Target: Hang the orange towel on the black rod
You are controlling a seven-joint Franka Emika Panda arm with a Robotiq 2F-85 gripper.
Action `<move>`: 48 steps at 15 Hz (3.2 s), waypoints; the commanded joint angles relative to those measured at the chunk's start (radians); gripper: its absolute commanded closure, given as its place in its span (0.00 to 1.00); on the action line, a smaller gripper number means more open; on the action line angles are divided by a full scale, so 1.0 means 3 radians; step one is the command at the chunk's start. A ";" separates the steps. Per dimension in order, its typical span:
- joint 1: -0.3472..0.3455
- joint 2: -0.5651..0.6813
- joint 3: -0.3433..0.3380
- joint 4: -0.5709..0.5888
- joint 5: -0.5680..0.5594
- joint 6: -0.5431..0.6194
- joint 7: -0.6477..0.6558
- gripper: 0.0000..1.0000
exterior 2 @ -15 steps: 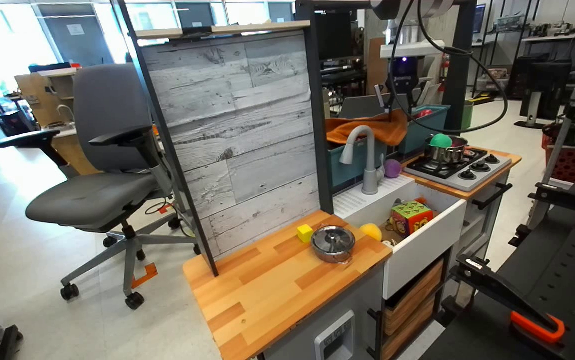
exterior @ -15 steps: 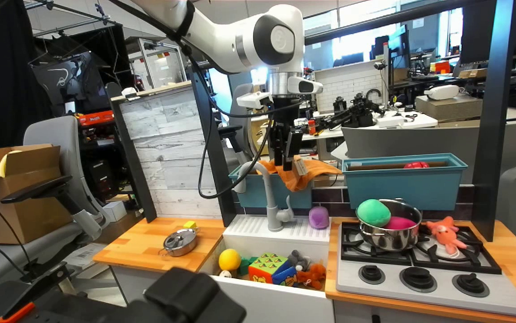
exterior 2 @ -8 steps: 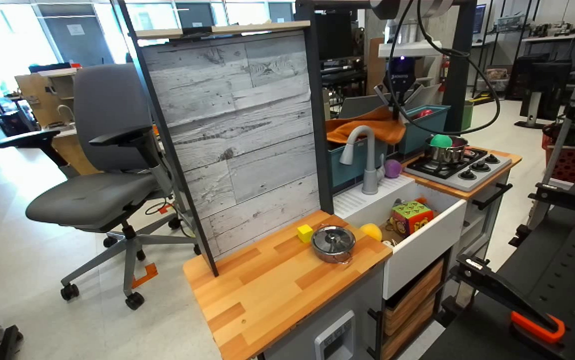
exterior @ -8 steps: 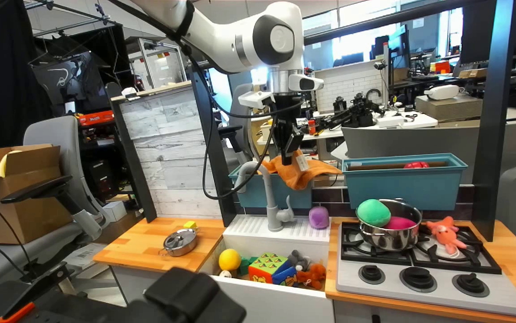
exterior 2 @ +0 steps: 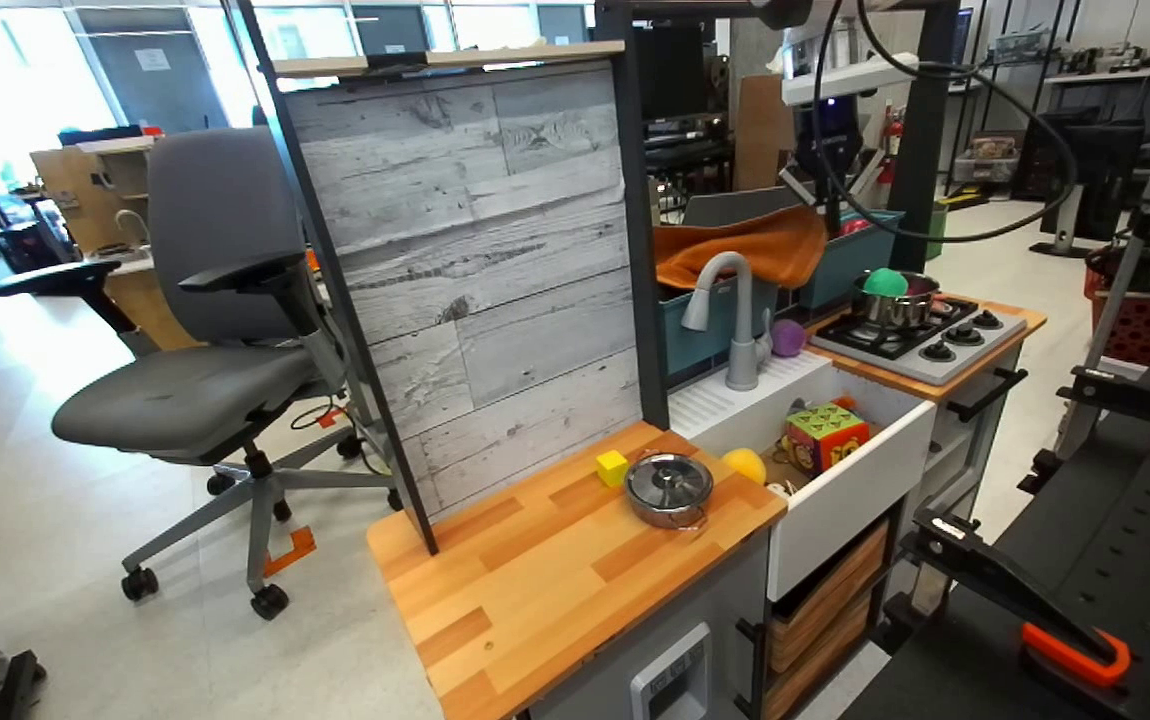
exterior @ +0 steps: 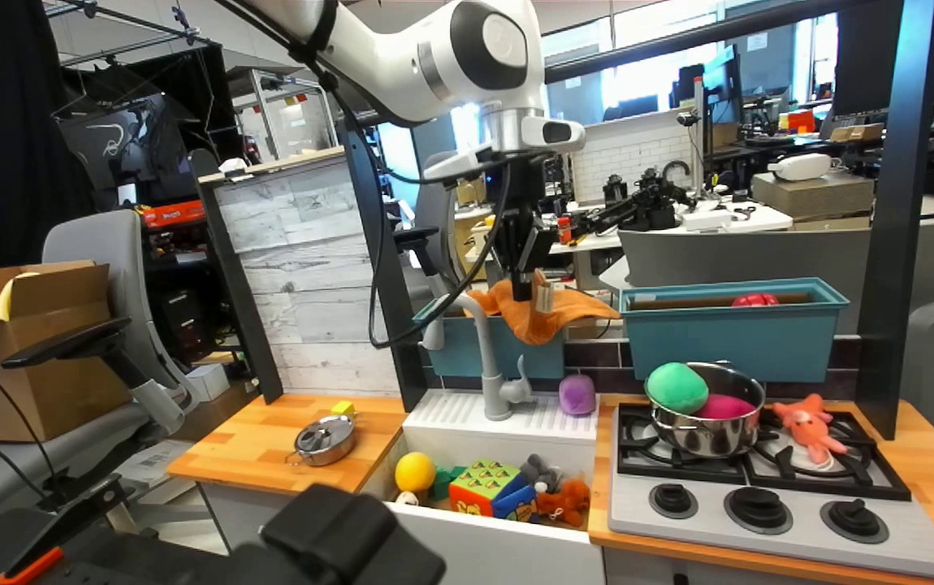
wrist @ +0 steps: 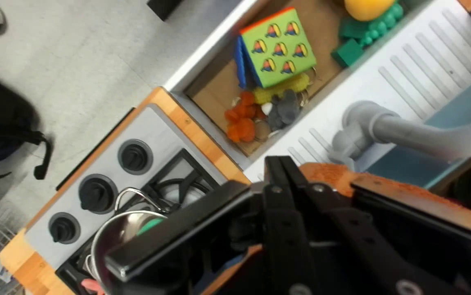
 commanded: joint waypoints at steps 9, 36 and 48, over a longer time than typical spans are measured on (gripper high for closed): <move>0.0154 -0.1627 0.0024 -0.1389 -0.0810 -0.0319 -0.1396 0.99; 0.0153 -0.1495 0.0544 0.1799 0.1797 -0.3264 0.0940 0.99; 0.0102 -0.1485 0.0696 0.2113 0.2408 -0.1487 0.2489 0.99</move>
